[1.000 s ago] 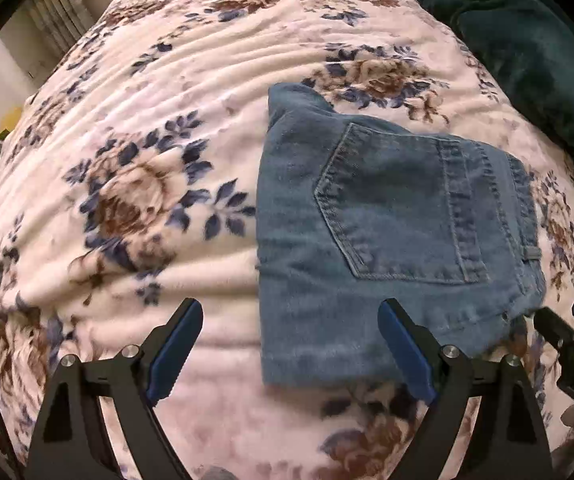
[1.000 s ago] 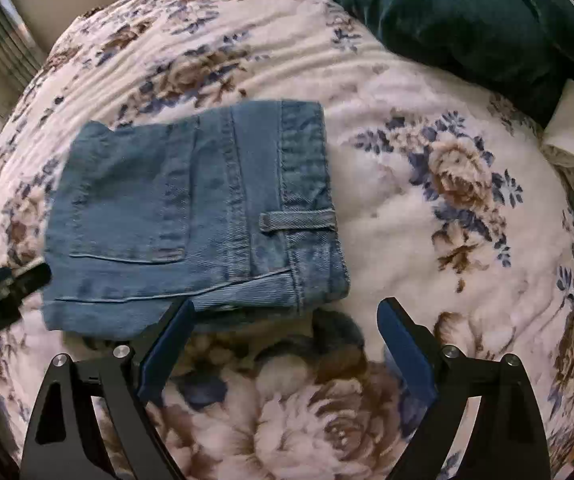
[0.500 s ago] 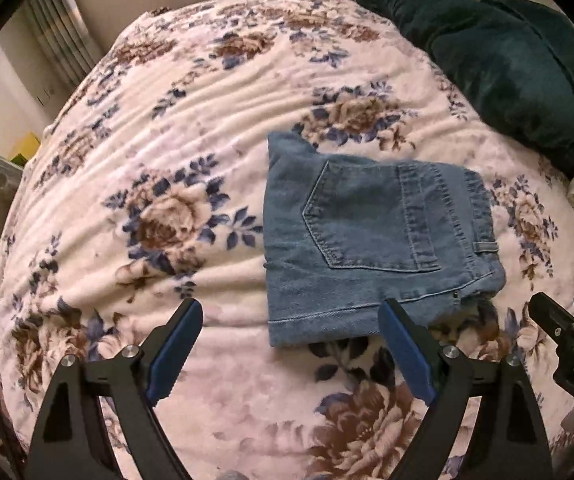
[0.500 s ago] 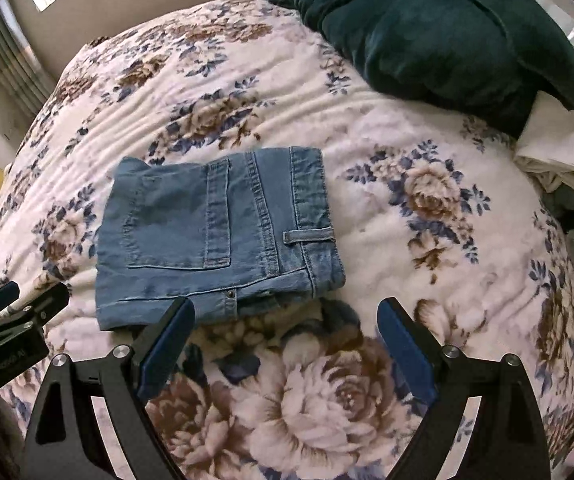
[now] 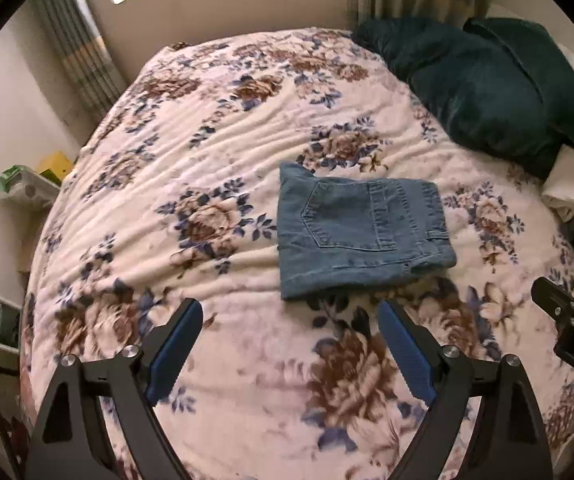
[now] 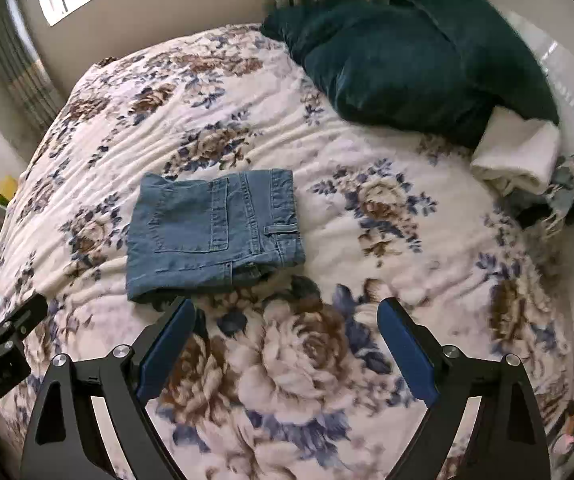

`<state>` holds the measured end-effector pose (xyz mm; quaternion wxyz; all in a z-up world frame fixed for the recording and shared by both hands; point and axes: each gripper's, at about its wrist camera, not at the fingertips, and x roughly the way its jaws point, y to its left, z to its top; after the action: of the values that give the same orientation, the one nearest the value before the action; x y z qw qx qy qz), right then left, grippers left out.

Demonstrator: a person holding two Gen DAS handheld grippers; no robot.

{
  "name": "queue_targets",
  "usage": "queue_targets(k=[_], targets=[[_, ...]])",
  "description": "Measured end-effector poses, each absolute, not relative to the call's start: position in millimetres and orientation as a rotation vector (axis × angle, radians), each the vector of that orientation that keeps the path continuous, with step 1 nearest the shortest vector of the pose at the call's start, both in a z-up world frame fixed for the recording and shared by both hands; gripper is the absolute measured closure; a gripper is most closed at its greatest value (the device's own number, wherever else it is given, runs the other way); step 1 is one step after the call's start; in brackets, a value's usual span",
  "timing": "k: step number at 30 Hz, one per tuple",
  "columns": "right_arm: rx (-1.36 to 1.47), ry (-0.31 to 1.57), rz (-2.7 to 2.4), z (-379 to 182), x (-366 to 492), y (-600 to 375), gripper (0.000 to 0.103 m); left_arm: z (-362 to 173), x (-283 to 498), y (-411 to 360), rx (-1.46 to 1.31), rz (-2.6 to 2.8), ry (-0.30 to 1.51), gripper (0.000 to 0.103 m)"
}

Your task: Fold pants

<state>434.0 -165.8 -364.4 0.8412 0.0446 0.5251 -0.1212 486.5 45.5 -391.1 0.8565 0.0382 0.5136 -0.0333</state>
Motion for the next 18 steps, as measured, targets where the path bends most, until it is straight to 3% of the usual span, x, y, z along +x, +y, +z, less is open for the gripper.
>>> queue_targets(k=[18], targets=[[0.029,0.943,-0.194,-160,253,-141,0.008,-225,324,56,0.057,-0.048,0.922,0.013]])
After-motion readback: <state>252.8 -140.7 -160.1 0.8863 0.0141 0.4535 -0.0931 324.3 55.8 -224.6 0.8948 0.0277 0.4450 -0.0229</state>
